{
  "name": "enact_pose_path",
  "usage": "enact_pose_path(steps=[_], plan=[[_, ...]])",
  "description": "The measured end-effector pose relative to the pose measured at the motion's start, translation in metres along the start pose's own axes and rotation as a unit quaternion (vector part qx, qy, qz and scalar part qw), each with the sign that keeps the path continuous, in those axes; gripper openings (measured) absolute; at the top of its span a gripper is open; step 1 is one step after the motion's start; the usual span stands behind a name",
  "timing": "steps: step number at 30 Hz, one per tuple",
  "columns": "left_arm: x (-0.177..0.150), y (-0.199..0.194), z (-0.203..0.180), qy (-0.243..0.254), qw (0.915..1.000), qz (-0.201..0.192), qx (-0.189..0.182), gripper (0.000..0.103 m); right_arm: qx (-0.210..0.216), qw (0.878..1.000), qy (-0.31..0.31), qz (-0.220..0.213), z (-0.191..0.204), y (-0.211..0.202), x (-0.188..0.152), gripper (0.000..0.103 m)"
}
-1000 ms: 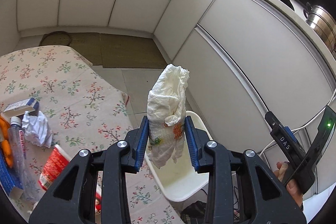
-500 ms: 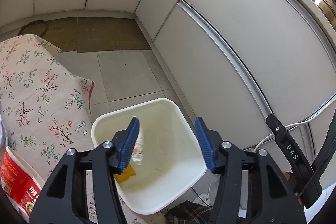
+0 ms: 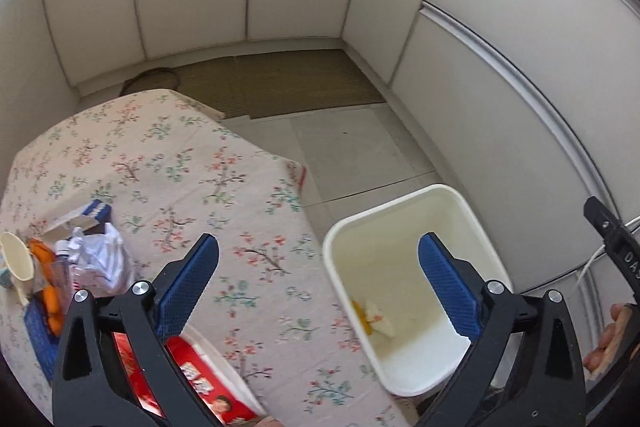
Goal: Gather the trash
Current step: 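Open the left tool over the white bin to drop the tissue, then reach the left tool to the crumpled foil ball and grasp it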
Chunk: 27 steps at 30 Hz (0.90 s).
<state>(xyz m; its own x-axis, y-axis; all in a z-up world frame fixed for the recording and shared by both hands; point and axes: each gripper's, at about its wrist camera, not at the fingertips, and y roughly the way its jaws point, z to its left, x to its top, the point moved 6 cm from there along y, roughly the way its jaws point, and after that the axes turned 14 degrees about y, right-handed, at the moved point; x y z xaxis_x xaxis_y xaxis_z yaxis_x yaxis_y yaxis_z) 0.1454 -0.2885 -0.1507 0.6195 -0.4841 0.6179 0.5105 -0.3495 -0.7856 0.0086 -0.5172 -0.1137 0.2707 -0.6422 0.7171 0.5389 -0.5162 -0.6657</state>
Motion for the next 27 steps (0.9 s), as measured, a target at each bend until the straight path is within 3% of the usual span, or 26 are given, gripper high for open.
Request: enact_pose_path(steps=[8, 15, 18, 20, 22, 24, 26, 27], plan=[[-0.035, 0.004, 0.107, -0.050, 0.9935, 0.037, 0.095, 0.096, 0.033, 0.997, -0.048, 0.050, 0.048, 0.005, -0.030, 0.096], [-0.061, 0.019, 0.170, -0.136, 0.9810, 0.082, 0.112, 0.095, 0.060, 0.992, -0.081, 0.078, 0.088, 0.001, -0.055, 0.096], [-0.069, 0.033, 0.176, -0.141, 0.9790, 0.100, 0.108, 0.083, 0.066, 0.989, -0.097, 0.085, 0.099, -0.001, -0.063, 0.096], [-0.074, 0.042, 0.176, -0.134, 0.9788, 0.111, 0.108, 0.066, 0.068, 0.988, -0.110, 0.088, 0.106, -0.002, -0.068, 0.096], [-0.078, 0.046, 0.177, -0.130, 0.9776, 0.118, 0.116, 0.059, 0.075, 0.986, -0.116, 0.095, 0.112, -0.004, -0.073, 0.096], [-0.079, 0.043, 0.181, -0.126, 0.9772, 0.111, 0.130, 0.044, 0.085, 0.984, -0.117, 0.105, 0.116, -0.005, -0.077, 0.096], [-0.077, 0.037, 0.184, -0.129, 0.9790, 0.100, 0.122, 0.022, 0.103, 0.981, -0.115, 0.118, 0.124, -0.009, -0.080, 0.096], [-0.076, 0.033, 0.184, -0.131, 0.9806, 0.095, 0.111, 0.021, 0.111, 0.979, -0.115, 0.125, 0.128, -0.010, -0.082, 0.096]])
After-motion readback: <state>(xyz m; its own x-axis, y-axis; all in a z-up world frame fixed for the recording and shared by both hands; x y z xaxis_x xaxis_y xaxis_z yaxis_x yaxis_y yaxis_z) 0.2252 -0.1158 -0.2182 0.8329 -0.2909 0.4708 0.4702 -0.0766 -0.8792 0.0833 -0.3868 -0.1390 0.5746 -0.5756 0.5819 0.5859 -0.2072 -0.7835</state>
